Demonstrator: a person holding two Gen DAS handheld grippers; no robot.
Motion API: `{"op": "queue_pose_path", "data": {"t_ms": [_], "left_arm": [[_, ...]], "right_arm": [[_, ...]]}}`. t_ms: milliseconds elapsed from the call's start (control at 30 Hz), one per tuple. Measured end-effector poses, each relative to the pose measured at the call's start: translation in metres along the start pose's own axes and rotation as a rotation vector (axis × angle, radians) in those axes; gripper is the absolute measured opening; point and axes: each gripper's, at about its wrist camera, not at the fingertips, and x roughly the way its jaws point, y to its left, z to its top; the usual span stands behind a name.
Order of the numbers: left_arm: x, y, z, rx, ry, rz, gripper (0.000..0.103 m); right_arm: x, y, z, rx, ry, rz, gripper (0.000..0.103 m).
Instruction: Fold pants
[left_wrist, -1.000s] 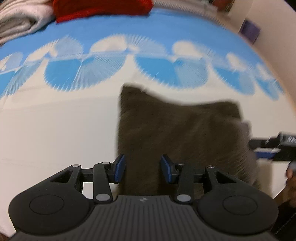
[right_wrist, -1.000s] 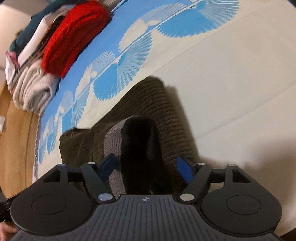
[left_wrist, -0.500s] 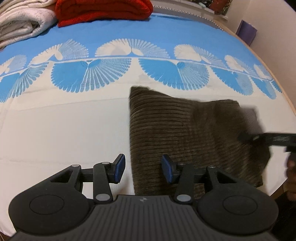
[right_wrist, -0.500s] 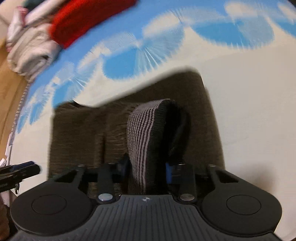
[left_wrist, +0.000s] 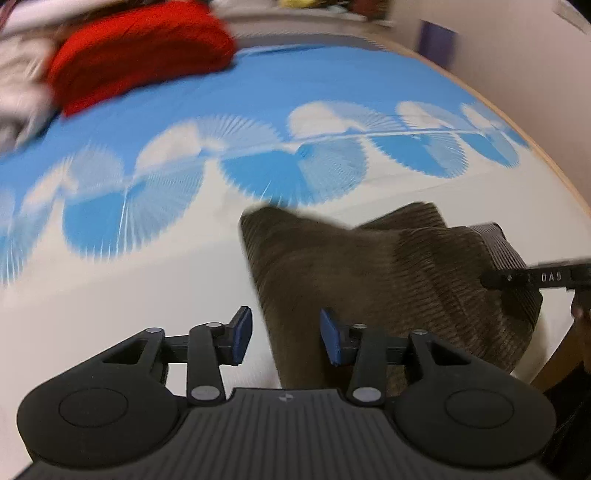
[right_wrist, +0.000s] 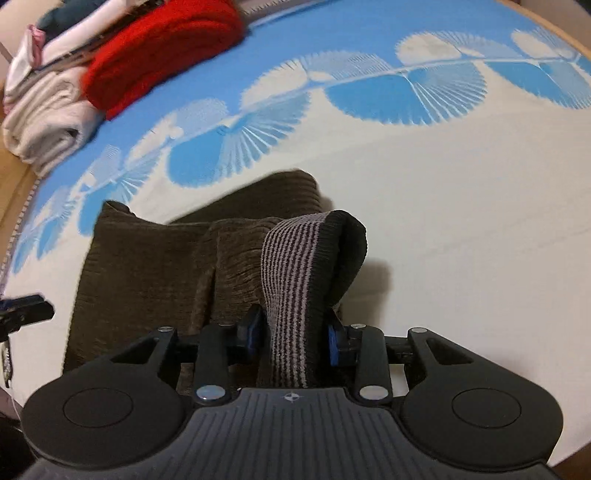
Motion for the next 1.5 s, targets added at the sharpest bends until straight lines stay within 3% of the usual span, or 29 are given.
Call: {"op": "queue_pose_path", "data": {"t_ms": [67,167,233,300,333,400,500,600,733,833,933,1000,1033,1100,1167,1200,1267,1367,1433,1500], "left_arm": [[0.001,-0.001,0.015,0.054,-0.035,-0.012,0.031],[0.011,0.003,0.028,0.05,-0.074,-0.049,0.028],[0.028,0.007,0.031,0.026,-0.071,-0.068,0.023],[0.05,0.009,0.029,0.029,-0.028,-0.073,0.017],[0.063,0.008,0.029,0.05,0.016,-0.041,0.015],[0.086,0.01,0.031,0.059,0.068,0.033,0.015],[0.108,0.02,0.035,-0.03,0.114,0.014,0.016],[0.126,0.02,0.031,-0.058,0.151,0.014,0.018],[0.116,0.026,0.028,-0.056,0.139,-0.008,0.018],[0.082,0.033,0.027,-0.066,0.111,-0.091,0.02],[0.045,0.029,0.01,0.018,0.078,-0.241,0.02],[0.038,0.017,-0.009,0.133,0.137,-0.346,0.02],[0.045,0.008,-0.023,0.204,0.197,-0.344,0.02],[0.068,-0.007,-0.049,0.338,0.28,-0.237,0.019],[0.069,-0.015,-0.053,0.36,0.259,-0.204,0.019],[0.063,-0.017,-0.051,0.357,0.244,-0.199,0.019],[0.044,-0.014,-0.049,0.348,0.206,-0.214,0.019],[0.017,-0.005,-0.052,0.337,0.167,-0.34,0.019],[0.018,-0.009,-0.063,0.381,0.202,-0.375,0.019],[0.029,-0.017,-0.075,0.423,0.235,-0.367,0.019]], "right_arm": [[-0.015,0.009,0.003,-0.03,-0.096,0.048,0.033],[-0.032,0.016,0.004,-0.122,-0.207,0.102,0.032],[-0.019,0.009,0.005,-0.097,-0.134,0.088,0.032],[0.007,-0.005,0.004,-0.039,0.006,-0.013,0.03],[0.011,-0.008,0.005,-0.036,0.023,-0.029,0.03],[0.01,-0.008,0.01,-0.066,0.005,0.004,0.032],[0.016,-0.012,0.015,-0.079,0.018,-0.013,0.041],[0.024,-0.018,0.018,-0.078,0.044,-0.019,0.045],[0.028,-0.016,0.016,-0.045,0.059,-0.03,0.05],[0.017,-0.015,0.016,-0.04,0.015,-0.004,0.05],[0.003,-0.017,0.017,-0.027,-0.054,0.032,0.05],[0.007,-0.021,0.017,-0.026,-0.035,-0.003,0.05],[0.013,-0.023,0.015,-0.032,-0.008,-0.047,0.05],[0.021,-0.027,0.013,-0.008,0.029,-0.068,0.052],[0.021,-0.022,0.013,-0.007,0.028,-0.044,0.05],[0.02,-0.016,0.011,-0.04,0.015,-0.082,0.05],[0.012,-0.009,0.01,-0.061,-0.019,-0.084,0.05],[-0.01,-0.007,0.008,-0.069,-0.092,-0.003,0.049],[-0.015,-0.01,0.004,-0.083,-0.078,0.026,0.049],[-0.01,-0.012,0.001,-0.092,-0.007,0.065,0.049]]}}
